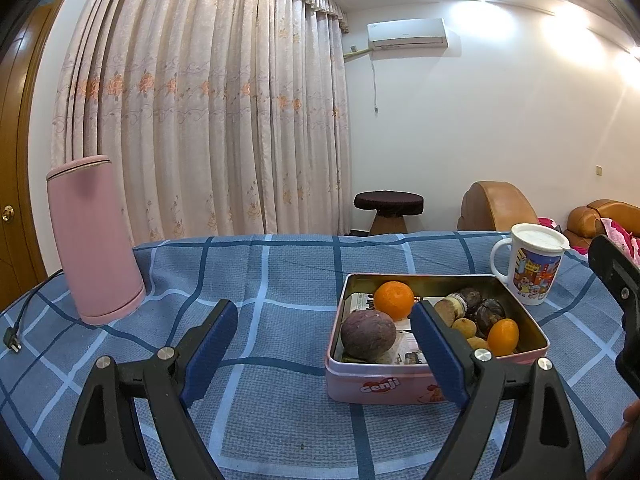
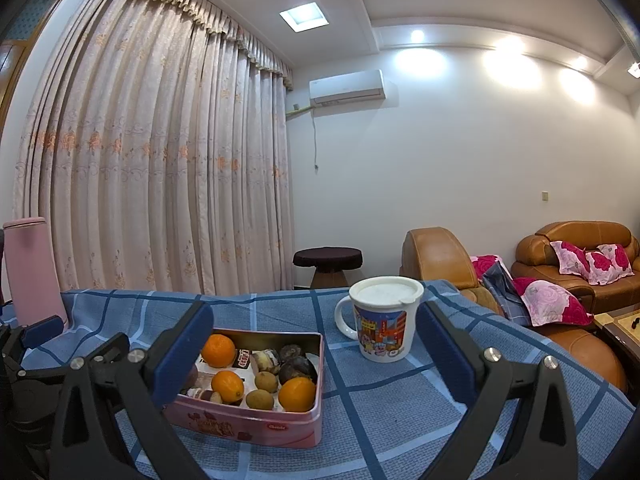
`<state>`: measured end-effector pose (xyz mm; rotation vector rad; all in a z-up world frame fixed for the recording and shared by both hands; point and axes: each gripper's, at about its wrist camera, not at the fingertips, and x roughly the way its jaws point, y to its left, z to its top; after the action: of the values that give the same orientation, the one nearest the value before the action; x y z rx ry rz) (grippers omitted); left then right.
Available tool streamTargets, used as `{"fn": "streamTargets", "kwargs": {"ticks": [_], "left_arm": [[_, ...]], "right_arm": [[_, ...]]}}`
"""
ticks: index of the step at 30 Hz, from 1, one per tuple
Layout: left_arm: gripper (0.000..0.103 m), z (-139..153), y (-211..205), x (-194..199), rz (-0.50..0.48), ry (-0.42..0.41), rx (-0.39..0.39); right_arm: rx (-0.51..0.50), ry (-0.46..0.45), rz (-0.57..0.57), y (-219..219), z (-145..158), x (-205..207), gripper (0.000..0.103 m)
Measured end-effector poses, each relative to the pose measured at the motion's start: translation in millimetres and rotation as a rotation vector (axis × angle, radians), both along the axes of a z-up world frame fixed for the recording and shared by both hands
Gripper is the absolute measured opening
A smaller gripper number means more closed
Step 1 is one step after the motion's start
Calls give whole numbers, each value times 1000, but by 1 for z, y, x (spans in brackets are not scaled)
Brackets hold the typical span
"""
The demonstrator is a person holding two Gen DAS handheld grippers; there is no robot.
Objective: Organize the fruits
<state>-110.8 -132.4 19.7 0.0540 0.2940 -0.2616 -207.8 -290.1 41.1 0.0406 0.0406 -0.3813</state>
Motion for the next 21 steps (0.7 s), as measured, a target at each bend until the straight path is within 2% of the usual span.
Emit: {"fn": "streamTargets", "kwargs": {"ticks": [13,21], "left_arm": [[89,-1,-2,6,34,31,-1],[89,-2,-2,10,16,53,-9]], "right_arm": [[3,6,-3,0,-3,1,103],[10,22,-7,-1,-7,2,103]]}}
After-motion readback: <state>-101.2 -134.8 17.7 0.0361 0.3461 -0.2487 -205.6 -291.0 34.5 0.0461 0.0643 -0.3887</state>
